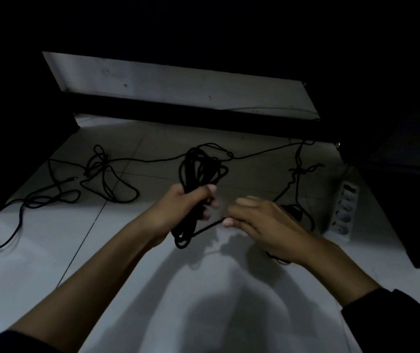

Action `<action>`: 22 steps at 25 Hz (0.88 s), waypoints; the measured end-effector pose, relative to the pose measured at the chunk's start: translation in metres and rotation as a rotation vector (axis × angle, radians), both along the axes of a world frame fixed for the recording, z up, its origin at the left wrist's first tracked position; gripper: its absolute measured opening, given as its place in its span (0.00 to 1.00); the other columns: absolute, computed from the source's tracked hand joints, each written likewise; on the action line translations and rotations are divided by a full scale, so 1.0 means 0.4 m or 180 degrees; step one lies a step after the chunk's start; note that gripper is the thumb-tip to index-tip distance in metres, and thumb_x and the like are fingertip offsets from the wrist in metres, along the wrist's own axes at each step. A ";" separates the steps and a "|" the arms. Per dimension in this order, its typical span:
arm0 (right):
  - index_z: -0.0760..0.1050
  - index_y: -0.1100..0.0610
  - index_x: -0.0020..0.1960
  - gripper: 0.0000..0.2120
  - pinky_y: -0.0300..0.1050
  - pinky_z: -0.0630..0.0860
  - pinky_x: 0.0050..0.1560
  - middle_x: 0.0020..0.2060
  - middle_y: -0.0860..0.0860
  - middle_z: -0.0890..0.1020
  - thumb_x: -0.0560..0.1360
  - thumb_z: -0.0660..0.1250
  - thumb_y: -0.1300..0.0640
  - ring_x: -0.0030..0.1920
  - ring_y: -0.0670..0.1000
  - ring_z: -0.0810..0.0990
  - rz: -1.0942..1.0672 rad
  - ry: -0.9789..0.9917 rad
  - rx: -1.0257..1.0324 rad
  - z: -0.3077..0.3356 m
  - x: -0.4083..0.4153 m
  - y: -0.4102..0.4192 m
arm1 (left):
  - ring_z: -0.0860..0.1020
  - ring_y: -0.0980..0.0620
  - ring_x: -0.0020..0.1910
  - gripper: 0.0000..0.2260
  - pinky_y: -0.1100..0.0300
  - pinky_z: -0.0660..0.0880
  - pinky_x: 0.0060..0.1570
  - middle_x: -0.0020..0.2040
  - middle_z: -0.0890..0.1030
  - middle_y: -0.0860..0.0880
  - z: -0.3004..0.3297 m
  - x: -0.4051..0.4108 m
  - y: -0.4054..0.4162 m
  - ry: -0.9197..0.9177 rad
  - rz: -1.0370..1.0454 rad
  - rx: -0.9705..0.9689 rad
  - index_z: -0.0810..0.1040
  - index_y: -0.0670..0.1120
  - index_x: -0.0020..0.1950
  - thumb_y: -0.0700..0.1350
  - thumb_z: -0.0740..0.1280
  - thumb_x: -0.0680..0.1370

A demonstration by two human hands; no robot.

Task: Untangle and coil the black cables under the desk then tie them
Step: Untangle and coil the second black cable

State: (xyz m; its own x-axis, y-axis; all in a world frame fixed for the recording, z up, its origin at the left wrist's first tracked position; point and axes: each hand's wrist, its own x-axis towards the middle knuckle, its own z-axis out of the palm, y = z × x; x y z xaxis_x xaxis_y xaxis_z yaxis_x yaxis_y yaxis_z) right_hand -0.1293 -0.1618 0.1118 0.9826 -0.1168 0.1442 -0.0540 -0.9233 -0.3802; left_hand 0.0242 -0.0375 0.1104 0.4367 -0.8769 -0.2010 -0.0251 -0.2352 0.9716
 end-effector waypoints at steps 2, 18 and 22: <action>0.78 0.58 0.48 0.08 0.35 0.62 0.40 0.40 0.48 0.74 0.79 0.64 0.54 0.43 0.44 0.67 0.0068 -0.0089 -0.0059 0.013 0.020 0.009 | 0.83 0.44 0.48 0.16 0.53 0.80 0.52 0.48 0.84 0.39 -0.008 -0.022 -0.008 0.0013 -0.0270 0.0024 0.80 0.37 0.54 0.49 0.62 0.80; 0.76 0.61 0.42 0.15 0.42 0.67 0.38 0.37 0.51 0.76 0.75 0.68 0.49 0.39 0.50 0.75 -0.0341 -0.0441 -0.0286 0.038 0.028 -0.066 | 0.64 0.56 0.21 0.12 0.63 0.69 0.26 0.22 0.65 0.53 -0.007 -0.010 0.030 0.0981 -0.0563 -0.0003 0.76 0.51 0.32 0.51 0.70 0.74; 0.77 0.62 0.47 0.13 0.49 0.72 0.45 0.43 0.55 0.80 0.79 0.62 0.53 0.46 0.55 0.78 -0.0764 -0.0373 -0.0262 0.022 0.004 -0.127 | 0.62 0.57 0.20 0.15 0.63 0.68 0.26 0.21 0.62 0.54 -0.005 0.017 0.052 0.1429 0.0022 -0.0483 0.70 0.50 0.29 0.48 0.68 0.74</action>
